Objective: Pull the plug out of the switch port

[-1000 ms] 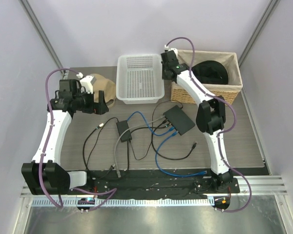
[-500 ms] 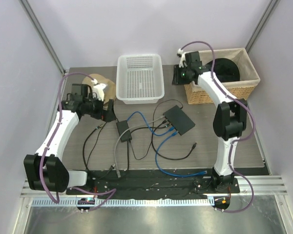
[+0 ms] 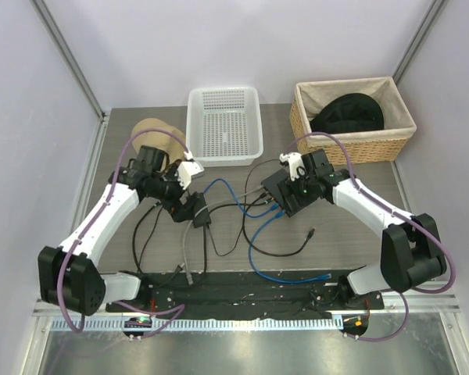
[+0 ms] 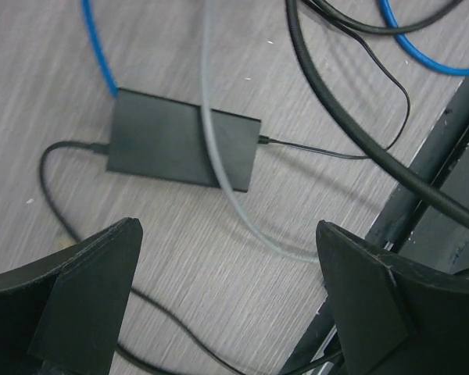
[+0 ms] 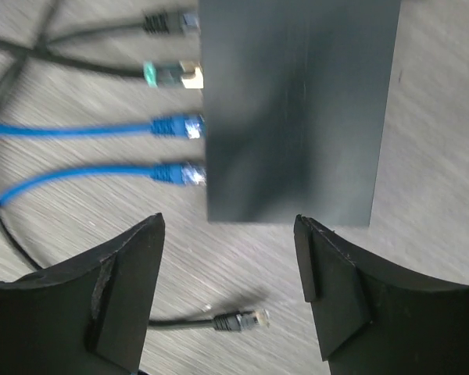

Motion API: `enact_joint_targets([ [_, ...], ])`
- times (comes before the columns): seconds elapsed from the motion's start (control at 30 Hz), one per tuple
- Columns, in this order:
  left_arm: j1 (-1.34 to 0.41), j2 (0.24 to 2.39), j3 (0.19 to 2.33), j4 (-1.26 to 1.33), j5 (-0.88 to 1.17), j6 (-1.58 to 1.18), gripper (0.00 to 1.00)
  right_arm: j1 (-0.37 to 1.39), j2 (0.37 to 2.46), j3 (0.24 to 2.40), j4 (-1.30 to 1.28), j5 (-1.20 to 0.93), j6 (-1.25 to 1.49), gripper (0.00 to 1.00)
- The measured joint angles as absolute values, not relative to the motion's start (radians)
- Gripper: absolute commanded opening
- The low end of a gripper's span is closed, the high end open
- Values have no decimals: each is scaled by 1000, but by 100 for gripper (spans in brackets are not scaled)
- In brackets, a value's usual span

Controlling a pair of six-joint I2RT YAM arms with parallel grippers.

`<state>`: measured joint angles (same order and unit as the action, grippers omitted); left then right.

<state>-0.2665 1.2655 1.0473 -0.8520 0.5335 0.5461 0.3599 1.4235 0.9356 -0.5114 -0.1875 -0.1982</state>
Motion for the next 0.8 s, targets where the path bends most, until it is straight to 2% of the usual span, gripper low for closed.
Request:
enact_joint_targets([
  [0.23,-311,1341,991,-762,472,511,96,342,1401,889,-494,-142,-269,77],
  [0.37,-311,1370,965,-709,439,492,85,291,1396,889,-476,-131,-274,76],
  [0.53,-311,1435,962,-655,439,450,79,215,1397,889,-465,-130,-233,76],
  [0.67,-311,1478,962,-618,449,416,69,208,1412,889,-452,-137,-221,76],
  [0.8,-311,1522,966,-599,465,392,66,209,1460,890,-434,-158,-208,75],
])
